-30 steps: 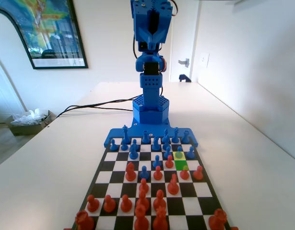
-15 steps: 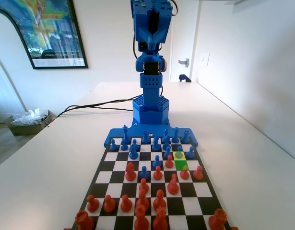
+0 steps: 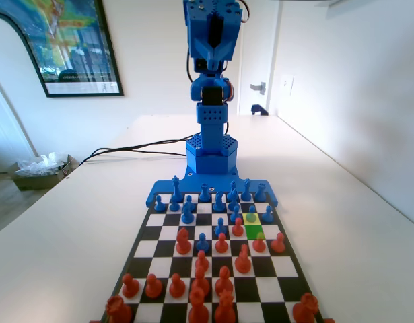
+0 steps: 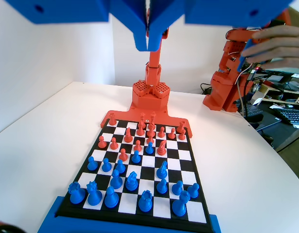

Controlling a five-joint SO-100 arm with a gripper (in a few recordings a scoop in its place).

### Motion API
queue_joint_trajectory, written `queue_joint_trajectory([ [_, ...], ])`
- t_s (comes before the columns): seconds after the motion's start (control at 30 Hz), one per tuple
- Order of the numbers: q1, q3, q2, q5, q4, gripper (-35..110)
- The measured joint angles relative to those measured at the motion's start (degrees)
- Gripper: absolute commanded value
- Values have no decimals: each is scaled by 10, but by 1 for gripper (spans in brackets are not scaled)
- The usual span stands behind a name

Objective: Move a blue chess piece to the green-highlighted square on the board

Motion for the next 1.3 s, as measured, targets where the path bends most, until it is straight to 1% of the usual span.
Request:
queue_joint_trajectory([
  [0.3,0,0,0,0,0,3],
  [0.37,0,0,0,0,0,1],
  [0.87,-6,0,0,9,0,1],
  [1.1,-18,-69,-44,52,25,1],
  [1.3,-40,-161,-120,120,65,1],
])
